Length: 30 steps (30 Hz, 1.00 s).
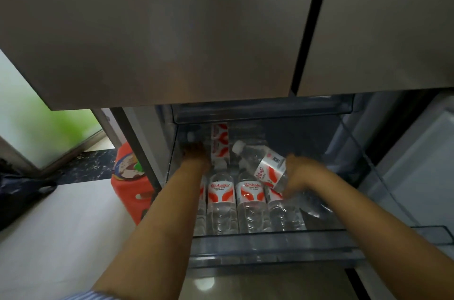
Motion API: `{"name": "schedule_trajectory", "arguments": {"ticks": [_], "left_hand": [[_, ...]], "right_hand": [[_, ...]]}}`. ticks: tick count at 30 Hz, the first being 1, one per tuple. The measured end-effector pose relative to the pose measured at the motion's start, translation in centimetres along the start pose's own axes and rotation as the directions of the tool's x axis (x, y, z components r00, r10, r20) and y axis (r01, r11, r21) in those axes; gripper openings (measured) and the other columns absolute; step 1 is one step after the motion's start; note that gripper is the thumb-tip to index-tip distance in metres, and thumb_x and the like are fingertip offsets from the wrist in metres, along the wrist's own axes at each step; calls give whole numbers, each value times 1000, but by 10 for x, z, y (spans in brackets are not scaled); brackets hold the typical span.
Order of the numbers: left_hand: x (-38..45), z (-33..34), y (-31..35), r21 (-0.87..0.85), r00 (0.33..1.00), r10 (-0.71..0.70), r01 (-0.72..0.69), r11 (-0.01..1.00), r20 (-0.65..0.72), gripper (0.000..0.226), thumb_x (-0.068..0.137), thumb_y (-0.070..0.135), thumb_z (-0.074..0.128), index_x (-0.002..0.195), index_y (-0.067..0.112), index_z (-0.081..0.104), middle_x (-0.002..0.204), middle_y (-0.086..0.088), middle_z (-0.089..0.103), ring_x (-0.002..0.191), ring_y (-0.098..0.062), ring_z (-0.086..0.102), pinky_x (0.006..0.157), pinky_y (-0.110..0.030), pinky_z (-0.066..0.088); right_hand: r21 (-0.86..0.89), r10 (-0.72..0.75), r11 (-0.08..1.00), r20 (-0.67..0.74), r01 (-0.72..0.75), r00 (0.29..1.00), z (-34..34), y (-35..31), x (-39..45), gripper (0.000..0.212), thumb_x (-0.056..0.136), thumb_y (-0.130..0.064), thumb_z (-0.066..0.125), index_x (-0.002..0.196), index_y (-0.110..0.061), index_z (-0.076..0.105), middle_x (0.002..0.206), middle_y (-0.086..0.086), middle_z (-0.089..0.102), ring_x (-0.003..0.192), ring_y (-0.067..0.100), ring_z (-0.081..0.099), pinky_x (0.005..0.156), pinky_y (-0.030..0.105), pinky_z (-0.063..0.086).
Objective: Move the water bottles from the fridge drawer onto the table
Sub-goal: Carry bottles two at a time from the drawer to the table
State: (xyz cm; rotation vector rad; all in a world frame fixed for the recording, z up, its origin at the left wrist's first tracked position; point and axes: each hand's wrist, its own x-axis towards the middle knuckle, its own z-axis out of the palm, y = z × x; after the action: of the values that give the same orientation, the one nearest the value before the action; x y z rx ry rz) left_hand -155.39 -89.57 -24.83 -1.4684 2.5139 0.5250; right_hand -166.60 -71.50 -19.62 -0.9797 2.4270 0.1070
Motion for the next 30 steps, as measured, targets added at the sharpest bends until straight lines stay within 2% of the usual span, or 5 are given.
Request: {"name": "schedule_trajectory", "arguments": {"ticks": [8,16,20,24,30], "left_hand": [[14,5,0,295,978,126,-72,953,-168,41,97,20,44,136,6,42,139,-15,47,132,-30,42,112,-40,33],[-31,-12,13,404,930,314,-216,889,-194,44,97,9,42,139,3,32,141,-21,40,125,-34,47,94,-38,46],[-59,-25,12,359,921,368,-302,883,-129,41,96,10,44,136,7,36,135,-18,44,118,-31,51,92,-37,47],[-78,-46,21,308,869,489,-446,840,-78,41,96,14,45,136,5,36,133,-18,46,115,-33,53,91,-38,46],[-108,-61,7,134,861,494,-479,868,-122,51,93,31,52,135,5,39,133,-15,46,114,-30,54,90,-32,44]], "right_hand": [[31,-235,970,-116,240,965,12,-2,8,69,64,-37,79,121,-19,45,118,2,59,89,17,53,72,26,41],[8,-273,960,-203,280,940,11,-8,-3,66,65,-28,78,119,-15,43,118,7,58,100,24,58,69,26,37],[36,-275,958,-173,285,946,15,-5,-15,65,66,-34,77,117,-13,42,114,9,59,89,22,55,68,27,38],[-49,-264,964,-195,260,944,17,-10,-21,76,66,-52,72,122,-13,40,122,9,56,108,26,55,83,32,44],[-187,-388,911,-92,367,917,17,-19,-28,74,72,-48,67,136,-31,32,135,7,45,121,28,47,99,38,40]]}}
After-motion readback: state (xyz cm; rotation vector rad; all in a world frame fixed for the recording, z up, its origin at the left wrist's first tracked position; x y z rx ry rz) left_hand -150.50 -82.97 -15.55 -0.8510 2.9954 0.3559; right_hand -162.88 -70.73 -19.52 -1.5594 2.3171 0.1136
